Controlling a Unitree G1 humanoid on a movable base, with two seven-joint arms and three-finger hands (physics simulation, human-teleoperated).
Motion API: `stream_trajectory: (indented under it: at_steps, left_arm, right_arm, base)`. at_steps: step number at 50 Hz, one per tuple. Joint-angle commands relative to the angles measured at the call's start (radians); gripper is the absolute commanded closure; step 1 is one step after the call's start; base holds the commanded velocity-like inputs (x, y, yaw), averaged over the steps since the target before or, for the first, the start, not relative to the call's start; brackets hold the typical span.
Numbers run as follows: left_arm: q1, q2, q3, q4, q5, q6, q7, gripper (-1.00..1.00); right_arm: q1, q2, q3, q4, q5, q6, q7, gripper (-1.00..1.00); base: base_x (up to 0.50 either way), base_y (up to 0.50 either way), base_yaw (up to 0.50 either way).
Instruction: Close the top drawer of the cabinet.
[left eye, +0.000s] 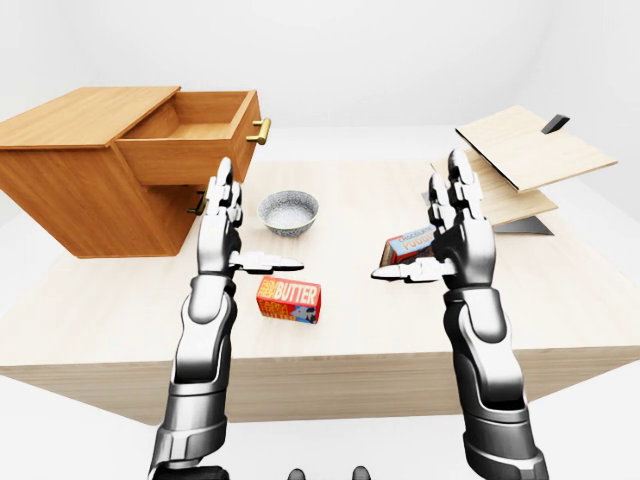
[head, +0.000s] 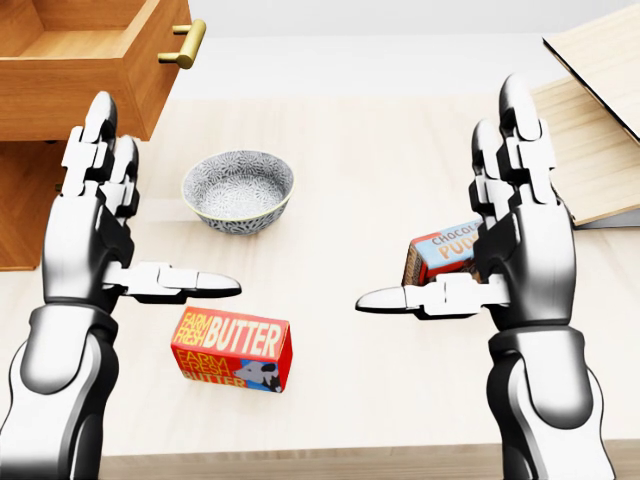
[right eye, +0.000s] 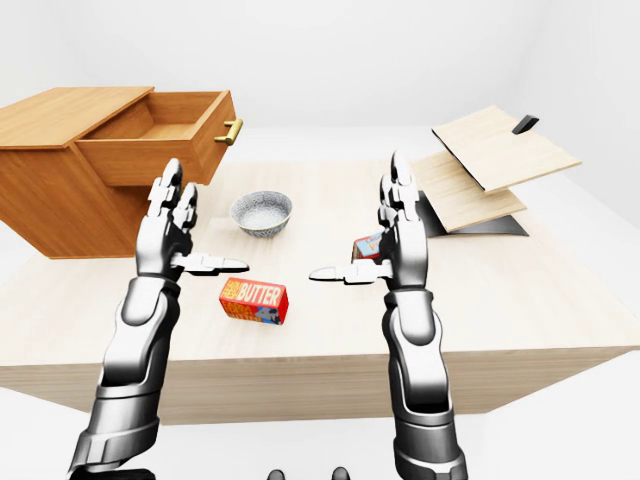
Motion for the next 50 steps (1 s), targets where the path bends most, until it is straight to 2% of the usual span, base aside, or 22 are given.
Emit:
stream_trajectory:
  at_steps: [1, 18, 34, 50]
  left_arm:
    - [-0.034, 0.003, -0.001, -0.030, -0.003, 0.000, 0.004, -1.00]
    - [-0.039, -0.007, -0.011, -0.054, 0.003, 0.000, 0.010, -1.00]
    - [-0.035, -0.009, -0.013, -0.065, 0.005, 0.000, 0.011, -1.00]
    - [-0.036, -0.006, -0.012, -0.053, 0.015, 0.000, 0.014, -1.00]
  right_arm:
    - [0.007, -0.001, 0.000, -0.036, 0.009, 0.000, 0.014, -1.00]
    - [0.016, -0.004, -0.003, -0.049, 0.013, 0.000, 0.037, -1.00]
    - [0.004, 0.002, 0.010, -0.047, 0.000, 0.000, 0.037, -1.00]
    - [-0.003, 0.002, 0.006, -0.046, 0.010, 0.000, 0.035, -1.00]
  base:
    - [0.00, 0.00, 0.00]
    - [0.21, -0.19, 0.00]
    - [0.42, 0.06, 0.00]
    - [0.00, 0.00, 0.00]
